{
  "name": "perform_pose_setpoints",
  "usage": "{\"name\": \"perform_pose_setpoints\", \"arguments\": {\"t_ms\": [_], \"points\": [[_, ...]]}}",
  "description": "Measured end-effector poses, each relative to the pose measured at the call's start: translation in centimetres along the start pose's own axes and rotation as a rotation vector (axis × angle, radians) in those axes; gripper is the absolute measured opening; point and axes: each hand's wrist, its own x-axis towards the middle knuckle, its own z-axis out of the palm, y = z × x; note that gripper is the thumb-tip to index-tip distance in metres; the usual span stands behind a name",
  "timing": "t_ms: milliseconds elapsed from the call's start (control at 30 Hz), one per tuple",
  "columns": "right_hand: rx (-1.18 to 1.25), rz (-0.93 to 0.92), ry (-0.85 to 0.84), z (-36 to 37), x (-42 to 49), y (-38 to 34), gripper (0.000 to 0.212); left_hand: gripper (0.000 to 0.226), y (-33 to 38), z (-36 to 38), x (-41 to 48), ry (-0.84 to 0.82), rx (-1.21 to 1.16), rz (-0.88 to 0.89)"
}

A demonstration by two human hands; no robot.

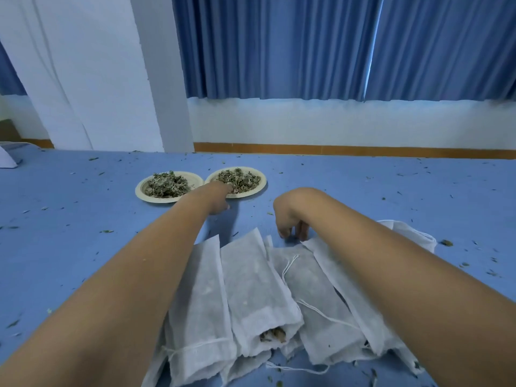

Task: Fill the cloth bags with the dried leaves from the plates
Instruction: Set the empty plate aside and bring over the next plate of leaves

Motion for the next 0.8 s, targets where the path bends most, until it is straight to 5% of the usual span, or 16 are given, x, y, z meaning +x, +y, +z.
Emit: {"name": "perform_pose_setpoints", "arguments": {"t_ms": [233, 400, 533, 700, 800], "points": [[-0.199, -0.009, 0.034, 0.3, -0.2, -1.0, 0.006, 0.022, 1.2, 1.0, 0.1, 0.163, 0.237, 0.050], [-0.141, 0.024, 0.040, 1.2, -0.3, -1.7, 0.027, 0.011, 2.3, 0.7, -1.5, 0.199, 0.440, 0.099], [0.170, 0.034, 0.143, 1.4, -1.2, -0.6, 0.019, 0.016, 2.6, -1.0, -4.6, 0.324, 0.496, 0.133], [0.979, -0.059, 0.473, 1.4, -3.2, 1.4, 0.026, 0.017, 2.2, -1.5, -10.8, 0.423, 0.585, 0.239], [1.244, -0.088, 0.541, 2.3, -5.5, 1.6, 0.030, 0.013, 1.6, -1.8, -15.5, 0.642, 0.524, 0.498]]}}
